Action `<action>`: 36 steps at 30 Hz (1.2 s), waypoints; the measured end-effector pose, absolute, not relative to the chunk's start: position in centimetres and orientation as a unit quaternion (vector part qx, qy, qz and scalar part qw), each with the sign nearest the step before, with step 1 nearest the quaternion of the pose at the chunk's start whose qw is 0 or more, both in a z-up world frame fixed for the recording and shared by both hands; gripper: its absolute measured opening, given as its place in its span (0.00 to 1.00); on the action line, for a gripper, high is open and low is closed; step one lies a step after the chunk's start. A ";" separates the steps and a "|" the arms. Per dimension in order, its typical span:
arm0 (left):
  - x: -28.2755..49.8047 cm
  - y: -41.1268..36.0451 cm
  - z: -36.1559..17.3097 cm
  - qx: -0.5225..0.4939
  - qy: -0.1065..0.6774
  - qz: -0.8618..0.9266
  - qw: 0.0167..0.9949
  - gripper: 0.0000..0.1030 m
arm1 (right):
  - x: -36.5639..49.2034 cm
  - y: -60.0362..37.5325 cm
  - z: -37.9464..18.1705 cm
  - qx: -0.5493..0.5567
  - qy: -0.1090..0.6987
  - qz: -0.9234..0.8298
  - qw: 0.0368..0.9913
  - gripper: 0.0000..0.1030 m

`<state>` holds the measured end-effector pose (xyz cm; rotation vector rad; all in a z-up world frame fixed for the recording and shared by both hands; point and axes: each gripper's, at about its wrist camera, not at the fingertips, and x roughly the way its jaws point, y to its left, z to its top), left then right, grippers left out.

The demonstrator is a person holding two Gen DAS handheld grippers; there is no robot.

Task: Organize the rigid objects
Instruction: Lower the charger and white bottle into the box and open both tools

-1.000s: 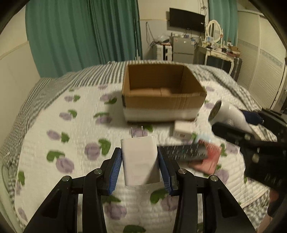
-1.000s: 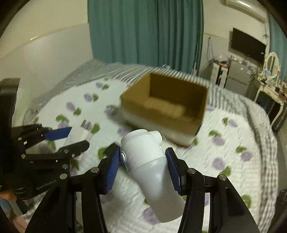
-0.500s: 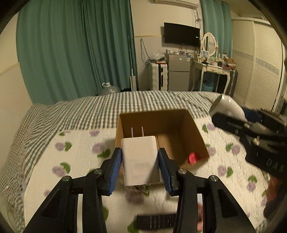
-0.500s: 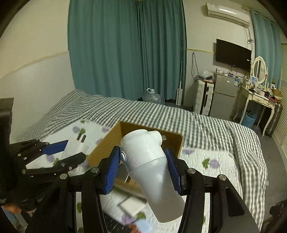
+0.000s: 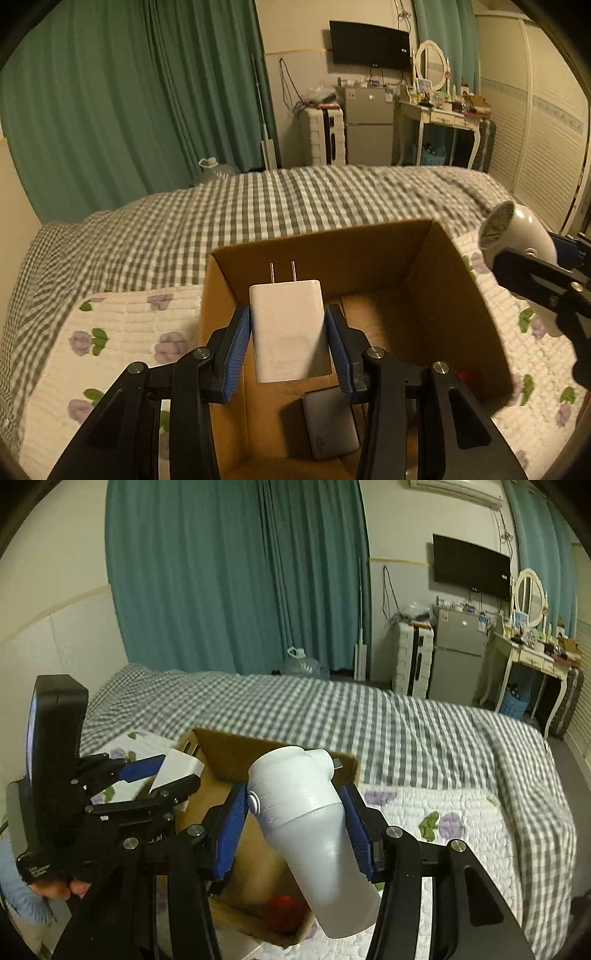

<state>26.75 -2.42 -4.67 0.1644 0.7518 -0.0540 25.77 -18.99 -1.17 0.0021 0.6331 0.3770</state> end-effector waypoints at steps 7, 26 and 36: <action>25.7 -3.2 -4.2 0.090 0.340 -0.040 0.935 0.62 | 26.3 -19.8 -3.0 0.015 0.316 0.187 0.930 0.50; 21.4 1.4 -1.6 0.063 0.325 0.016 0.944 0.65 | 28.7 -14.7 -1.8 -0.026 0.328 0.165 0.930 0.79; 13.0 2.6 0.5 0.056 0.305 0.038 0.950 0.65 | 18.1 -16.8 2.7 -0.058 0.305 0.196 0.930 0.79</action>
